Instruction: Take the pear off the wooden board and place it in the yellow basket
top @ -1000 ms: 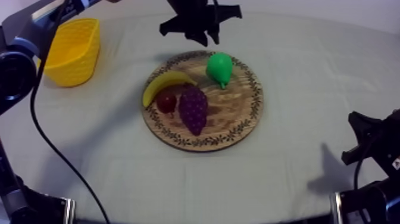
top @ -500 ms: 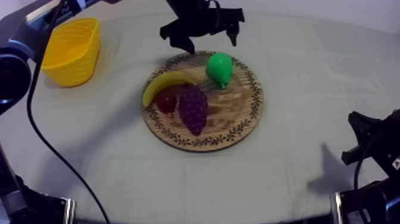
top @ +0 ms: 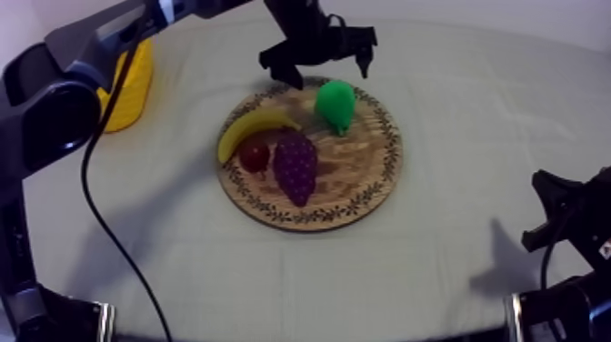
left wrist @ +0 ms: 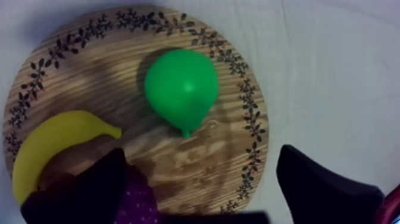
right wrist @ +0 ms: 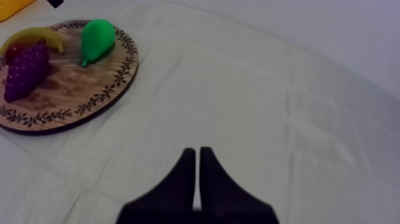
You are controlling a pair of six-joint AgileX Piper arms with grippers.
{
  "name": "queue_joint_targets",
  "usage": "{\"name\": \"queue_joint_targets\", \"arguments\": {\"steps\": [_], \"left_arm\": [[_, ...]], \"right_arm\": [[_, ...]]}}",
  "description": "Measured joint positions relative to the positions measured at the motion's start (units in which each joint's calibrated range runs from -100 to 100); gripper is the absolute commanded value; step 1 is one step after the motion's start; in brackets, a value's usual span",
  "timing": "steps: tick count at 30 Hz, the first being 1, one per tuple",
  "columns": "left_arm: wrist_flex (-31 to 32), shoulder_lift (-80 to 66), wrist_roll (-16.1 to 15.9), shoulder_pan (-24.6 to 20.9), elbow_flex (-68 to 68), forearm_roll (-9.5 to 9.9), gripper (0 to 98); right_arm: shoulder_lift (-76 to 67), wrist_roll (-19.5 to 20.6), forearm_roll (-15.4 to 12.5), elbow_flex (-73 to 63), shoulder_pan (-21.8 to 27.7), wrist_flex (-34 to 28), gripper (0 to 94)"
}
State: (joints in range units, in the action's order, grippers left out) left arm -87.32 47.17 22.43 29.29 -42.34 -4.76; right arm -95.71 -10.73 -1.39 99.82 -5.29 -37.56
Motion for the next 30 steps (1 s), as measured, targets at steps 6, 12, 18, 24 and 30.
{"name": "queue_joint_targets", "arguments": {"steps": [6,12,18,24,30], "left_arm": [[-1.96,6.86,-0.26,-0.87,-6.93,-0.30,95.6],[-2.80,12.94,-0.76,-1.15,-12.81,-0.36,95.5],[-3.15,16.51,-0.98,-1.22,-16.19,-0.76,90.7],[-4.06,18.45,-0.88,-1.32,-18.43,-0.87,78.1],[-4.66,20.21,-0.47,-1.36,-19.95,-0.93,63.4]], "right_arm": [[0.00,-0.04,0.00,0.00,0.00,0.00,0.4],[0.00,-0.04,0.00,0.00,0.00,0.00,0.4],[0.00,-0.01,0.00,0.00,0.00,0.00,0.4],[0.00,-0.01,0.00,0.00,0.00,0.00,0.4],[0.00,0.04,0.00,0.00,0.00,0.00,0.4]]}}
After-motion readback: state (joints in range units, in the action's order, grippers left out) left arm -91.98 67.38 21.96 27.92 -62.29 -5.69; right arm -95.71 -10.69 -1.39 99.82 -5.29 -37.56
